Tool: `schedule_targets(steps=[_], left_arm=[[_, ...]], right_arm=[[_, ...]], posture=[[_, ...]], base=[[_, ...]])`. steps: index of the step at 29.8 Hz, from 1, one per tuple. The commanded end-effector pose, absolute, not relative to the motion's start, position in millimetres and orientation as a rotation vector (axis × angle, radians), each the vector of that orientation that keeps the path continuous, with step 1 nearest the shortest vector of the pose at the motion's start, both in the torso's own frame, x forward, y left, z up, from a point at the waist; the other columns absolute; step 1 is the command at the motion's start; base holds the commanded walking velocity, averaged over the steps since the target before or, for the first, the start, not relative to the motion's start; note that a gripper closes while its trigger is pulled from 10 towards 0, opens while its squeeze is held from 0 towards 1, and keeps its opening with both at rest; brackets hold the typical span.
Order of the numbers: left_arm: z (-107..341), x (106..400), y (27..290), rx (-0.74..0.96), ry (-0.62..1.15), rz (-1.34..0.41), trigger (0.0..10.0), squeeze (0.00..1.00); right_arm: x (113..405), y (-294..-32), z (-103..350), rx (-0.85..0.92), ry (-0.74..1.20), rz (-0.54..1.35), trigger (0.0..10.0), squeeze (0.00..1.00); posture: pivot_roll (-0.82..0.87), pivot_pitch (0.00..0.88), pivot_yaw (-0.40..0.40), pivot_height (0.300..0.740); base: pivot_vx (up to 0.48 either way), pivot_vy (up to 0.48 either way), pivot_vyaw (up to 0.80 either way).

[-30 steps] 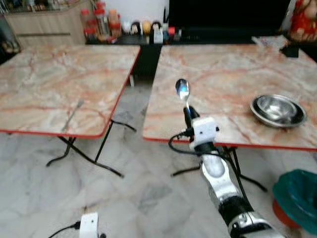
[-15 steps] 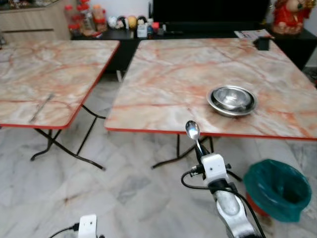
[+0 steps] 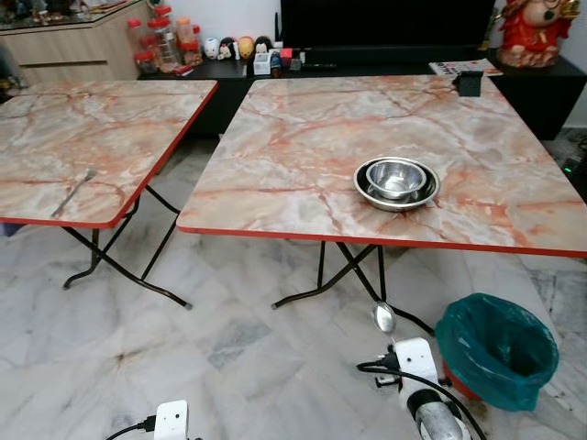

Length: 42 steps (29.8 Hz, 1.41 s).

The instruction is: Setting the table

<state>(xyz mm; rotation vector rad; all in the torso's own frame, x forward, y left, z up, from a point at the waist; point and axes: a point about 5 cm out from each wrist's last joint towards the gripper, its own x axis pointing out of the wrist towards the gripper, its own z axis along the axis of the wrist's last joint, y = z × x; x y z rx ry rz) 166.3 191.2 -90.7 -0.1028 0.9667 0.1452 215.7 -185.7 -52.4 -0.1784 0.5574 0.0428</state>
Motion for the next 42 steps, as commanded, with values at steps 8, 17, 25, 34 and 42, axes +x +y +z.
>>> schedule_targets(steps=[8, 17, 25, 34, 42], left_arm=[[-89.8, 168.4, 193.9, -0.069, 0.978, 0.132, 10.0, 0.00], [-92.1, 163.5, 193.5, -0.057, 1.001, 0.129, 10.0, 0.00], [-91.2, 167.3, 189.3, -0.065, 0.996, 0.126, 10.0, 0.00], [-92.5, 163.3, 191.8, -0.063, 1.004, 0.132, 10.0, 0.00], [-93.5, 160.7, 191.5, -0.063, 1.009, 0.131, 10.0, 0.00]], right_arm=[[182.6, -179.5, -81.3, -0.185, 0.840, 0.080, 10.0, 0.00], [194.1, -169.1, -76.6, -0.158, 0.812, 0.097, 10.0, 0.00], [202.4, -169.6, -72.9, -0.175, 0.809, 0.104, 10.0, 0.00], [197.2, -176.6, -75.1, -0.169, 0.820, 0.055, 10.0, 0.00], [195.0, -185.7, -75.3, -0.199, 0.827, 0.027, 10.0, 0.00]], posture=[[-0.01, 0.016, 0.068, 0.740], [-0.02, 0.015, 0.063, 0.740], [-0.02, 0.022, 0.051, 0.740], [-0.03, 0.030, 0.055, 0.740], [-0.03, 0.028, 0.055, 0.740]], base=[[0.000, 0.000, 0.00], [0.000, 0.000, 0.00], [0.000, -0.067, 0.00], [0.000, -0.311, 0.00], [0.000, -0.311, 0.00]])
